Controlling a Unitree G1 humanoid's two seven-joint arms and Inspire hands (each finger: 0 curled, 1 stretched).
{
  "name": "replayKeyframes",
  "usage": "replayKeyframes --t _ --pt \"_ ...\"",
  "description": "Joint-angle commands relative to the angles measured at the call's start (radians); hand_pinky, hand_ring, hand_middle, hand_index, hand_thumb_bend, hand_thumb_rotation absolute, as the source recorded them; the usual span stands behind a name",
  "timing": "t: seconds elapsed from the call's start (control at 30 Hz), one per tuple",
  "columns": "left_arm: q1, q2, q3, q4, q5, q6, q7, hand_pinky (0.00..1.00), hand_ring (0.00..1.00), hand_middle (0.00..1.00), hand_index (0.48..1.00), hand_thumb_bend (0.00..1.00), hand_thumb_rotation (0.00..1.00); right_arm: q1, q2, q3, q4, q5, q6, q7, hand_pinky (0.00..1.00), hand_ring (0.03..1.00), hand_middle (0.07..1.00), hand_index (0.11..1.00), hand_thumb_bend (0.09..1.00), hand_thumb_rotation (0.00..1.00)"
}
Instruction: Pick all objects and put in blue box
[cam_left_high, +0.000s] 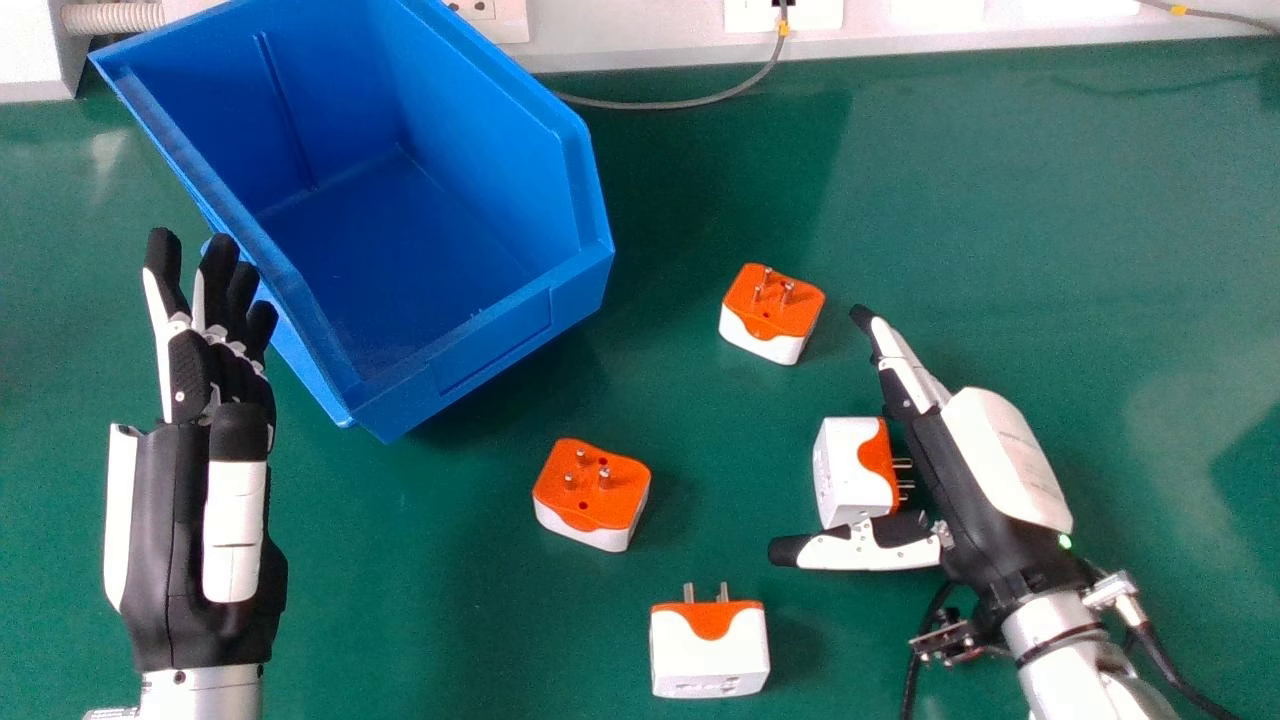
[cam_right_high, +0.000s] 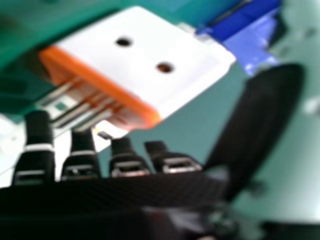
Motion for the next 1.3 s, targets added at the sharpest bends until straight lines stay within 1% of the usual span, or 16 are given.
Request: replayKeyframes --t 0.0,0.13,0.27,0.3,0.47,0.57,0.67,0.73,0.9,0.93,1.03,1.07,1.13,1.2,1.23,1.27 --pt "-0.001 0.002 -0.002 -0.017 -0.001 -0.014 -0.002 1.00 1.00 1.00 1.000 0.83 0.89 0.041 0.023 0.037 0.029 -0.050 0.005 0.034 0.67 0.809 0.878 0.896 0.969 0.24" --pt "-0.002 0.006 -0.001 -0.016 -0.006 -0.011 -0.005 1.00 1.00 1.00 1.000 0.83 0.89 0.037 0.022 0.032 0.034 -0.044 -0.016 0.028 0.60 0.743 0.825 0.834 0.952 0.16" --pt "0.000 0.006 -0.002 -0.023 -0.009 -0.009 -0.006 1.00 1.00 1.00 1.000 0.83 0.89 0.037 0.021 0.025 0.031 -0.039 -0.034 0.015 0.57 0.712 0.803 0.806 0.937 0.13" --pt "0.001 0.005 -0.003 -0.026 -0.008 -0.008 -0.005 1.00 1.00 1.00 1.000 0.83 0.89 0.037 0.021 0.023 0.030 -0.036 -0.037 0.012 0.56 0.697 0.792 0.792 0.928 0.11" --pt "-0.006 0.007 0.001 -0.015 -0.003 -0.014 -0.004 1.00 1.00 1.00 1.000 0.83 0.89 0.033 0.018 0.018 0.031 -0.039 -0.058 -0.021 0.53 0.666 0.760 0.760 0.904 0.08" --pt "-0.005 0.007 0.001 -0.017 -0.003 -0.014 -0.004 1.00 1.00 1.00 1.000 0.83 0.89 0.028 0.013 0.026 0.028 -0.051 -0.053 -0.029 0.50 0.614 0.703 0.712 0.872 0.04" --pt "-0.001 0.007 -0.001 -0.028 -0.008 -0.008 -0.005 1.00 1.00 1.00 1.000 0.83 0.89 0.016 -0.015 0.038 0.020 -0.064 -0.038 0.014 0.49 0.595 0.684 0.695 0.856 0.03" --pt "0.001 0.007 -0.002 -0.036 -0.008 -0.006 -0.004 1.00 1.00 1.00 1.000 0.83 0.89 0.003 -0.041 0.046 0.016 -0.075 -0.028 0.051 0.48 0.592 0.681 0.692 0.850 0.02" --pt "-0.003 0.006 -0.001 -0.025 -0.008 -0.011 -0.008 1.00 1.00 1.00 1.000 0.83 0.89 -0.036 -0.101 0.059 0.002 -0.096 -0.012 0.114 0.48 0.598 0.686 0.692 0.832 0.01" --pt "-0.005 0.007 0.000 -0.021 -0.010 -0.012 -0.010 1.00 1.00 1.00 1.000 0.83 0.89 -0.041 -0.107 0.059 -0.002 -0.098 -0.012 0.116 0.48 0.596 0.684 0.689 0.826 0.01" --pt "-0.004 0.009 0.001 -0.022 -0.012 -0.011 -0.012 1.00 1.00 1.00 1.000 0.83 0.89 -0.041 -0.109 0.045 -0.008 -0.084 -0.023 0.125 0.47 0.584 0.668 0.678 0.814 0.00" --pt "-0.004 0.009 0.001 -0.023 -0.013 -0.010 -0.012 1.00 1.00 1.00 1.000 0.83 0.89 -0.039 -0.107 0.041 -0.012 -0.082 -0.030 0.120 0.46 0.561 0.643 0.658 0.791 0.00" --pt "-0.001 0.008 -0.001 -0.029 -0.012 -0.009 -0.012 1.00 1.00 1.00 1.000 0.83 0.89 -0.037 -0.103 0.036 -0.016 -0.083 -0.040 0.105 0.45 0.551 0.631 0.649 0.782 0.00" --pt "0.000 0.006 -0.003 -0.033 -0.012 -0.007 -0.011 1.00 1.00 1.00 1.000 0.83 0.89 -0.037 -0.100 0.034 -0.016 -0.088 -0.048 0.093 0.44 0.524 0.576 0.614 0.695 0.00" --pt "-0.001 0.005 -0.003 -0.033 -0.009 -0.007 -0.009 1.00 1.00 1.00 1.000 0.83 0.89 -0.038 -0.099 0.033 -0.015 -0.090 -0.049 0.088 0.44 0.524 0.576 0.614 0.695 0.00" --pt "-0.001 0.005 -0.004 -0.033 -0.007 -0.007 -0.008 1.00 1.00 1.00 1.000 0.83 0.89 -0.038 -0.098 0.033 -0.015 -0.092 -0.050 0.084 0.43 0.498 0.559 0.599 0.659 0.00"
